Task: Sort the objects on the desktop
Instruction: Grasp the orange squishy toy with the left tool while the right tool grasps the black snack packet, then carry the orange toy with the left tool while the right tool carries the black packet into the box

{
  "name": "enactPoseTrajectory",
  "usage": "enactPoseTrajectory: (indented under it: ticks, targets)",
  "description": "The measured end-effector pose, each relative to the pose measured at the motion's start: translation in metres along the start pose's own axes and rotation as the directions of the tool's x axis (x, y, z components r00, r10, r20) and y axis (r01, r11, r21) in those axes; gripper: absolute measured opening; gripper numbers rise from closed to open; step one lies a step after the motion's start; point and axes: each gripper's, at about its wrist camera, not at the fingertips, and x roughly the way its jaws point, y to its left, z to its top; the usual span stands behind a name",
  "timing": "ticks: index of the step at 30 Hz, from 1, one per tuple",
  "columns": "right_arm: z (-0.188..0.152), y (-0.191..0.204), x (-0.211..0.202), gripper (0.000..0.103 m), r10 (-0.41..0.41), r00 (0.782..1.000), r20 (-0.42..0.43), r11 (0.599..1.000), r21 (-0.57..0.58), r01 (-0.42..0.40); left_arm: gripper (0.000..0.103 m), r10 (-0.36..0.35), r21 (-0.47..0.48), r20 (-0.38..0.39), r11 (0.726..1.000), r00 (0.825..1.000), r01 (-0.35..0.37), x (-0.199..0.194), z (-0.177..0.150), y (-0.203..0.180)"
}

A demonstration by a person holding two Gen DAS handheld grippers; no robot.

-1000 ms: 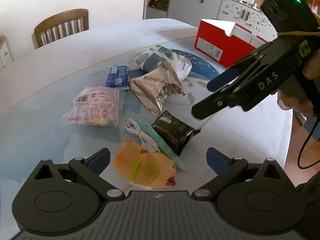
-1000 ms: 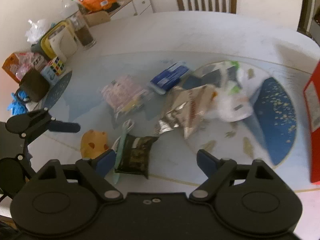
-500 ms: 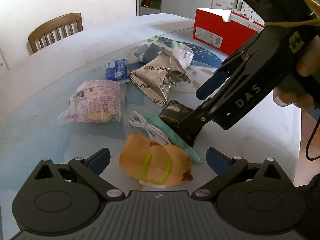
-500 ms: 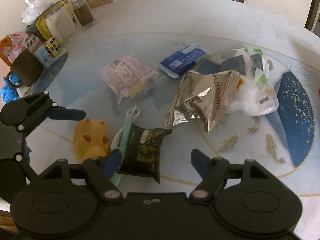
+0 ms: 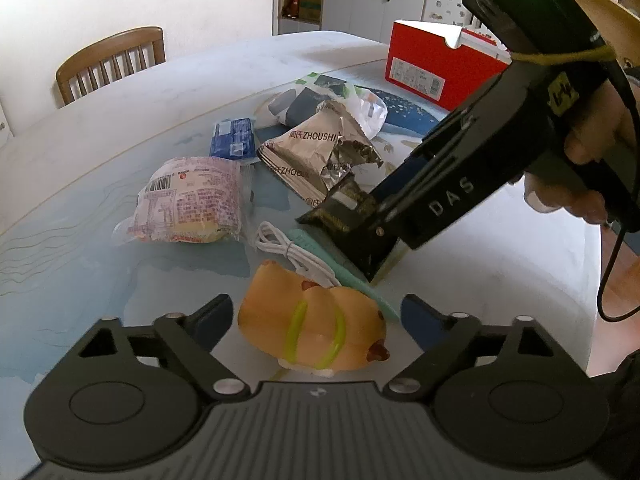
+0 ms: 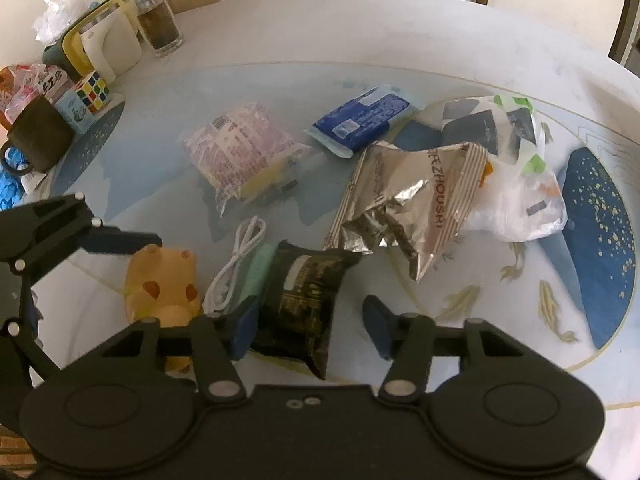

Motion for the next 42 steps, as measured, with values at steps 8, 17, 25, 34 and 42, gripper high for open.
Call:
enactPoseTrajectory:
  ticks: [8, 17, 25, 34, 42]
  targets:
    - [-0.002, 0.002, -0.005, 0.035, 0.036, 0.999, 0.004, 0.999, 0.027, -0.036, 0.075, 0.024, 0.008, 0.002, 1.0, 1.0, -0.024, -0.001, -0.002, -0.002]
    - [-0.005, -0.002, -0.012, 0.033, 0.033, 0.999, 0.012, 0.998, 0.045, -0.034, 0.072, 0.043, 0.008, 0.0, 0.999, 0.999, -0.043, -0.002, 0.0, -0.006]
    - [-0.011, -0.006, -0.026, 0.033, 0.049, 0.998, 0.027, 0.997, 0.059, -0.05, 0.072, 0.043, -0.008, 0.004, 0.999, 0.999, -0.043, -0.012, 0.007, -0.011]
    - [-0.018, -0.016, -0.053, 0.033, 0.069, 0.996, 0.064, 0.994, 0.075, -0.074, 0.072, 0.036, 0.001, 0.02, 0.999, 0.999, -0.036, -0.023, 0.024, -0.024]
    - [-0.024, -0.029, -0.079, 0.033, 0.088, 0.991, 0.096, 0.992, 0.083, -0.096, 0.072, 0.03, -0.001, 0.03, 1.0, 0.999, -0.03, -0.029, 0.044, -0.038]
